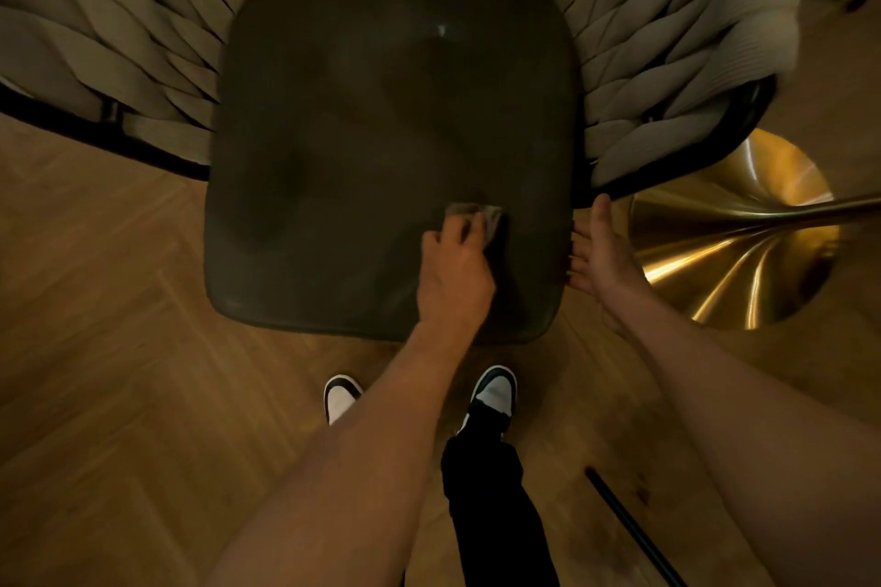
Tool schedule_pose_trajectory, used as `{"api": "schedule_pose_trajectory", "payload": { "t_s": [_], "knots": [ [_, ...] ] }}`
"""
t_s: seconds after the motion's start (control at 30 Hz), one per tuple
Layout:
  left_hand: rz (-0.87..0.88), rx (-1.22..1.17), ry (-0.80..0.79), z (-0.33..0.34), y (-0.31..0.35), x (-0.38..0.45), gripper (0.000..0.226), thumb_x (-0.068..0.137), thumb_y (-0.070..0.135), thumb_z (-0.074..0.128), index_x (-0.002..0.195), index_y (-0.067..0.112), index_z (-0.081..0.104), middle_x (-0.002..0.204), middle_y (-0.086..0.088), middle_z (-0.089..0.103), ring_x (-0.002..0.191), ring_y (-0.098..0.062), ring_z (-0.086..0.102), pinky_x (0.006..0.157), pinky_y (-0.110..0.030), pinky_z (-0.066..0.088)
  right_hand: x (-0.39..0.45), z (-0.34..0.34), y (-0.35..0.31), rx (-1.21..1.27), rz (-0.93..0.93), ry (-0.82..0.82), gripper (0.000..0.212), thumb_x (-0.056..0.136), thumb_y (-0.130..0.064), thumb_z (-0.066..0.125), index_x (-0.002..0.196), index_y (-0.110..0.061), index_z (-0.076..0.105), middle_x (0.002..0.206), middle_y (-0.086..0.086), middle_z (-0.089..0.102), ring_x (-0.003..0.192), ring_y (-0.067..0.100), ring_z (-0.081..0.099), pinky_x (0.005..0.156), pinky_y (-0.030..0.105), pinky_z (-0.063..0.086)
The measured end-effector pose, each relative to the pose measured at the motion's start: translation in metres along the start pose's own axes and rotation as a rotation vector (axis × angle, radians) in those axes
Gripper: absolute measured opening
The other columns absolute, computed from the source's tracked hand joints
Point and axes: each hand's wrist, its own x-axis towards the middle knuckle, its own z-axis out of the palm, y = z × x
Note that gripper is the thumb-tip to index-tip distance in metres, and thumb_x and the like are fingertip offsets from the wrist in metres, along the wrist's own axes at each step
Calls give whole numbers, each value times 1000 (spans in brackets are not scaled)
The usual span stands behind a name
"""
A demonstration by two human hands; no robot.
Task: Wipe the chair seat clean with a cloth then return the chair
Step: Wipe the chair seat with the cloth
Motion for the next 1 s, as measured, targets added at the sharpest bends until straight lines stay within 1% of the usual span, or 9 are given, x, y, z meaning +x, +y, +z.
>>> {"api": "schedule_pose_trajectory", "payload": {
  "t_s": [0.07,0.2,0.3,0.37,0.47,0.6,0.73,0.8,1.0],
  "knots": [
    [62,22,-37,9,23,0,57,87,23,30,140,13,47,133,-10,48,99,-28,50,81,-30,34,1,-1,1,-9,8,-1,69,75,-97,22,94,-46,64,112,-2,72,108,22,69,94,44,57],
    [141,26,-93,23,65,-2,47,94,23,50,141,17,46,135,-7,47,93,-24,44,76,-30,39,10,-5,6,-35,31,5,123,42,-113,22,121,-31,69,121,5,71,106,25,69,95,49,56],
    [264,164,-134,27,85,1,47,95,30,50,140,20,44,139,-5,43,100,-22,42,86,-33,38,1,-4,-3,-90,32,14,91,85,-90,20,129,-25,64,122,8,68,108,25,66,99,49,54],
    [322,225,-129,27,84,3,44,95,29,47,138,20,47,140,-4,44,103,-22,42,87,-34,39,3,-5,0,-108,23,1,80,95,-79,19,130,-24,64,119,7,69,106,23,66,98,47,54],
    [335,230,-140,24,73,4,43,96,26,46,139,19,46,140,-6,42,97,-24,45,83,-34,41,2,-5,-2,-107,-5,-29,76,95,-78,24,131,-25,64,120,5,69,107,22,68,96,47,56],
    [257,123,-136,7,51,8,44,97,19,44,142,15,45,142,-9,40,99,-30,46,84,-36,41,32,-8,17,-186,-87,-5,84,66,-83,40,125,-30,66,119,2,70,108,26,67,97,53,55],
    [183,140,-86,-8,16,11,45,97,17,40,142,14,43,136,-9,42,100,-29,45,87,-36,39,12,8,-11,-328,-114,36,59,96,-56,56,143,-20,54,138,5,62,124,28,60,105,43,49],
    [124,141,-61,-19,-4,14,48,97,15,40,145,15,40,136,-10,41,100,-29,45,87,-36,40,19,12,-17,-362,-105,67,65,99,-50,60,151,-15,44,149,7,53,133,28,54,100,32,44],
    [-40,192,-44,-54,-82,18,57,94,14,47,150,17,33,139,-11,37,108,-30,42,95,-37,41,21,27,-33,-425,-118,120,92,85,-52,77,157,-17,33,156,7,45,140,31,47,109,42,44]
  ]
}}
